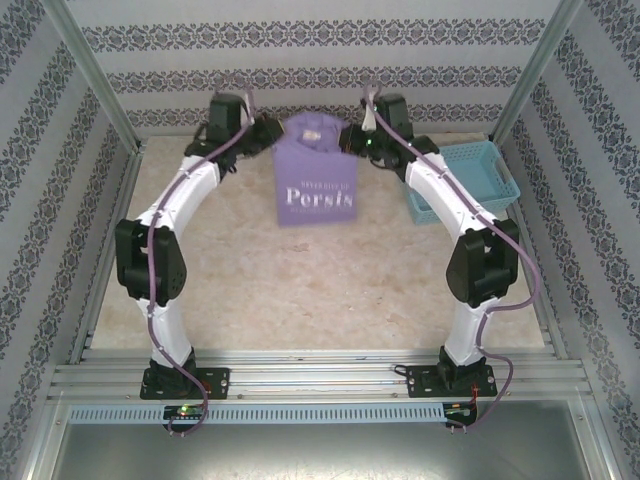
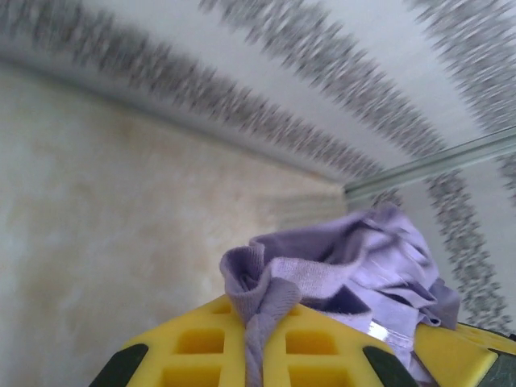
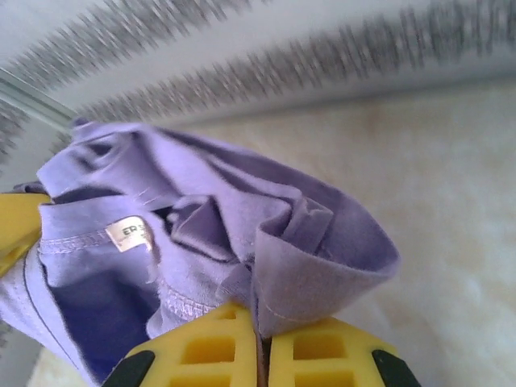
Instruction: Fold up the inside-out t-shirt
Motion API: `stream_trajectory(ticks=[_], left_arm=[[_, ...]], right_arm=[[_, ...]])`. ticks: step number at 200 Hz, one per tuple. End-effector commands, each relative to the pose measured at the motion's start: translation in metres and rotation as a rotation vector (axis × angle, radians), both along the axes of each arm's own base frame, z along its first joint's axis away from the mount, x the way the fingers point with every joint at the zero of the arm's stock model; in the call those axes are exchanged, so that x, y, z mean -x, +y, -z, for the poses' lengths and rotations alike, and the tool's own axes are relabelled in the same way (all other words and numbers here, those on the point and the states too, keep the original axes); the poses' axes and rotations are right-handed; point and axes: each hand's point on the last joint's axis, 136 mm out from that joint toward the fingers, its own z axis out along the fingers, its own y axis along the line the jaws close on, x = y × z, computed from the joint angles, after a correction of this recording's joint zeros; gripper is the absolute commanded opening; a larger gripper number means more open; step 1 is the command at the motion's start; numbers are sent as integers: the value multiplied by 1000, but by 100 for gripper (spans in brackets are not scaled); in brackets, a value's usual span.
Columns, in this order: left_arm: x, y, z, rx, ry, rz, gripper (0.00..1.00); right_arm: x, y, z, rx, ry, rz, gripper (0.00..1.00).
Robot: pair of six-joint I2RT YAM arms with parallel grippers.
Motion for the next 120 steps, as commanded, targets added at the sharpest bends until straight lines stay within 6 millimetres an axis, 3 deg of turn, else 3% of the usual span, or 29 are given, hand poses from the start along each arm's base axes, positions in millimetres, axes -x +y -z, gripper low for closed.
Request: stream_trajectory(ticks=[1, 20, 26, 56, 81, 97, 120], left_arm=[[28, -2, -32, -23, -61, 67, 0], [57, -13, -18, 24, -91, 110, 0], [68, -16, -12, 33, -97, 125, 0], [139, -50, 56, 35, -30, 241, 0], [205, -79, 116, 16, 67, 326, 0], [241, -95, 140, 29, 111, 362, 0], [279, -115, 150, 34, 132, 416, 0]], right_arm=[[15, -3, -22, 20, -35, -20, 0], [37, 0, -3, 8, -39, -40, 0], [47, 1, 13, 6, -24, -51, 0], [109, -5, 89, -3, 56, -73, 0], [161, -19, 136, -8, 124, -54, 0], [190, -26, 151, 8, 147, -50, 0], [223, -34, 161, 19, 157, -49, 0]])
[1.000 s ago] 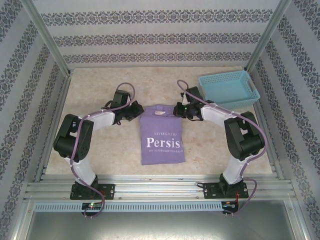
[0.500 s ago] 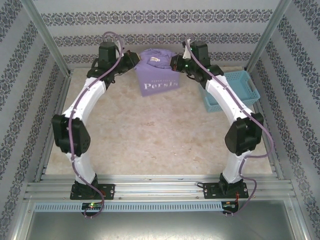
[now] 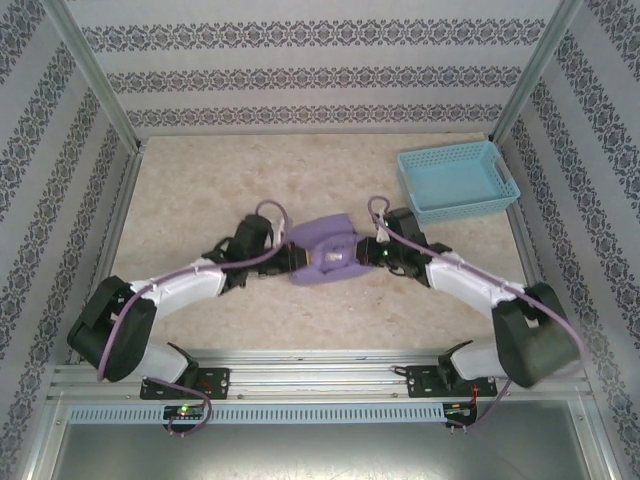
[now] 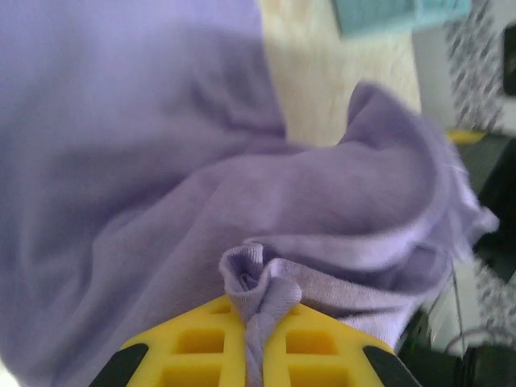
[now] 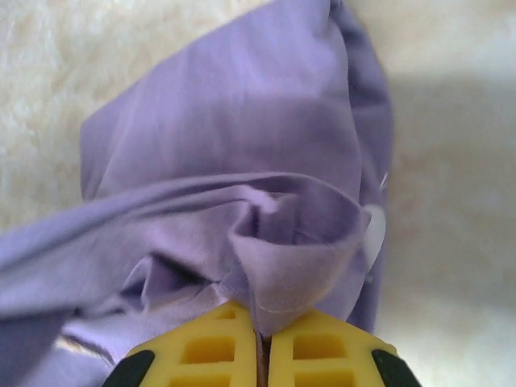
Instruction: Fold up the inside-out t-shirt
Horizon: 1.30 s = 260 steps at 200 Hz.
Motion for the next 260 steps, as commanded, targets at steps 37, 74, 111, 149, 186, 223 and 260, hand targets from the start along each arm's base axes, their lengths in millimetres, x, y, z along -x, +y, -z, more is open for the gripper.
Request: stream_trajectory(ticks=[37, 74, 111, 149, 186, 223, 260], left_arm=[[16, -18, -49, 104, -165, -45, 0], [-10, 5, -57, 7, -200, -165, 0], [-41, 32, -45, -20, -145, -312, 0], [-57, 40, -20, -54, -52, -366, 0], [-68, 49, 1, -104, -4, -404, 1], [-75, 57, 20, -140, 22, -427, 2], [-77, 67, 37, -193, 66, -448, 15]], right_arm=[[23, -5, -42, -74, -164, 37, 0], [8, -4, -55, -20, -165, 46, 0], [-15, 2, -52, 48, -114, 42, 0], [-32, 9, -31, 79, -41, 36, 0], [-46, 11, -21, 118, -30, 35, 0], [-57, 10, -3, 167, -10, 34, 0], [-69, 12, 13, 204, 12, 18, 3]])
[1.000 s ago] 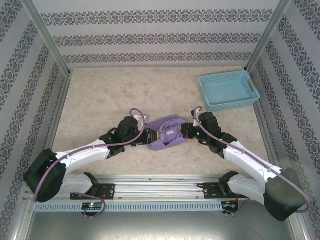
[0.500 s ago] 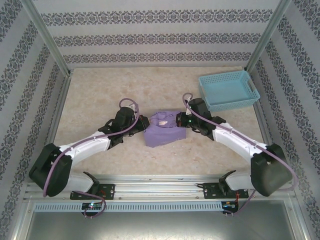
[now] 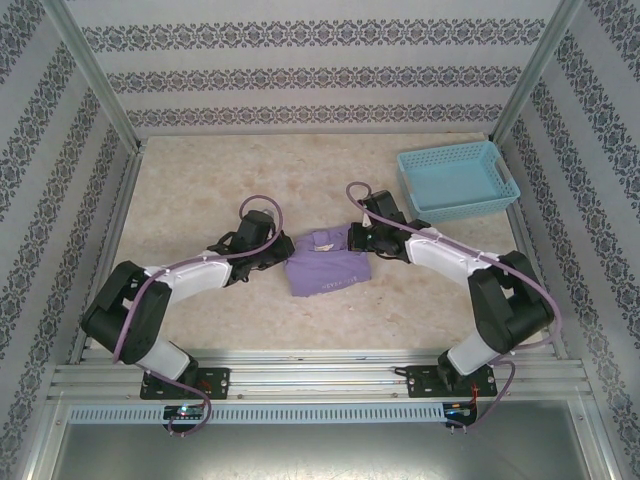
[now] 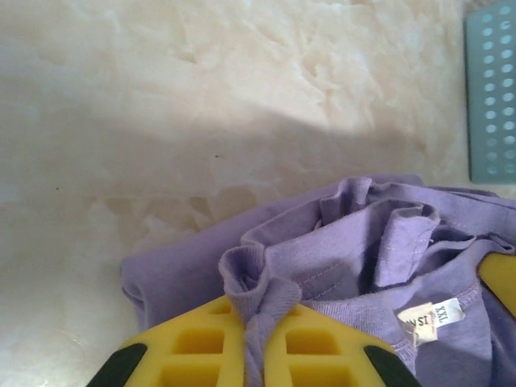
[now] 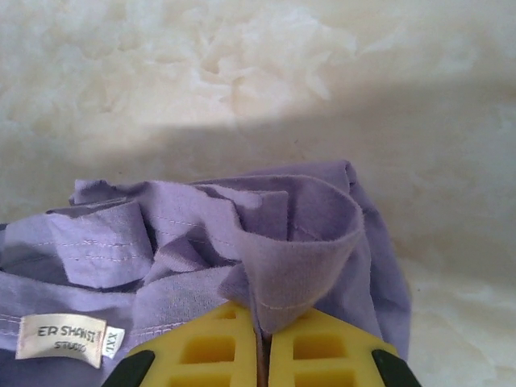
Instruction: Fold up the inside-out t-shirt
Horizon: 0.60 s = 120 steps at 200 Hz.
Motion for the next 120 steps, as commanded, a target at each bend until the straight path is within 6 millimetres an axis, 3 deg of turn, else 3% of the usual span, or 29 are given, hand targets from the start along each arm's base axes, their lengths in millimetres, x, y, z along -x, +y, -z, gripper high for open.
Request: stream_trajectory(ticks=[1, 34, 53, 67, 91, 120], left_arm=[[-8, 12, 5, -35, 28, -50, 15], [-7, 20, -1, -100, 59, -42, 34], [1, 26, -14, -138, 55, -23, 51], [11, 36, -21, -174, 50, -34, 57], [31, 46, -27, -230, 49, -27, 63], [48, 33, -27, -225, 43, 15, 64]], right_arm=[[-16, -3, 1, 38, -24, -2, 4], [-28, -9, -13, 78, -35, -24, 31], [-25, -16, -33, 94, -72, -45, 45], [-17, -20, -42, 97, -80, -67, 53], [1, -20, -44, 65, -56, -97, 57], [13, -25, -30, 71, -19, -80, 58]])
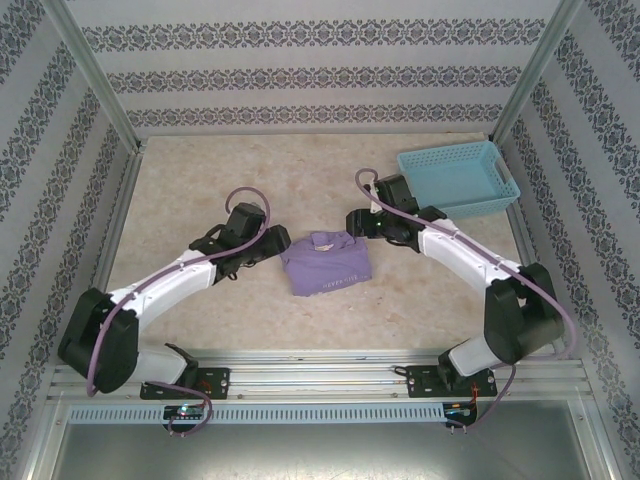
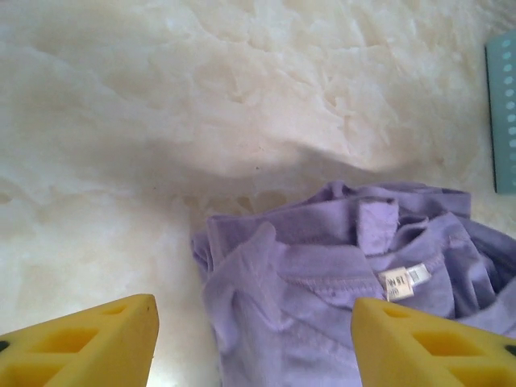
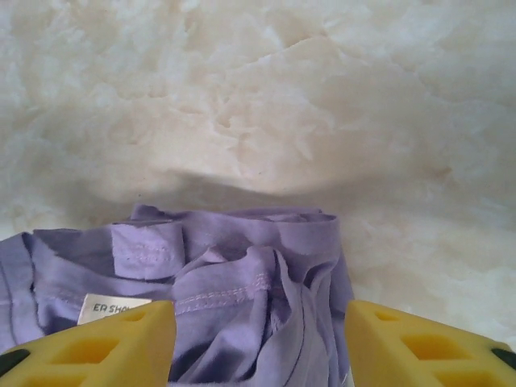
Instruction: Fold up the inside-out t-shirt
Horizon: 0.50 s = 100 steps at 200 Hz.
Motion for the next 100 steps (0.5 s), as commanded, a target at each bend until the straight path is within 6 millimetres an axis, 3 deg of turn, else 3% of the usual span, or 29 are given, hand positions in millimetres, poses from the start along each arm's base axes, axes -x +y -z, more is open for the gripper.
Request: stream_trajectory(ticks=[1, 28, 46, 75, 100], left_arm=[[26, 2, 20, -80, 64, 39, 64], [21, -10, 22, -67, 56, 67, 59], [11, -22, 22, -60, 37, 105, 54], [-5, -34, 26, -61, 23, 145, 33], [-19, -37, 24, -26, -1, 137, 13]], right_arm=[[20, -7, 23, 30, 80, -12, 58], [19, -4, 35, 34, 110, -16, 53], [15, -3, 40, 54, 118, -22, 42], [2, -3, 37, 80, 104, -8, 13], [-11, -4, 26, 91, 68, 10, 0]])
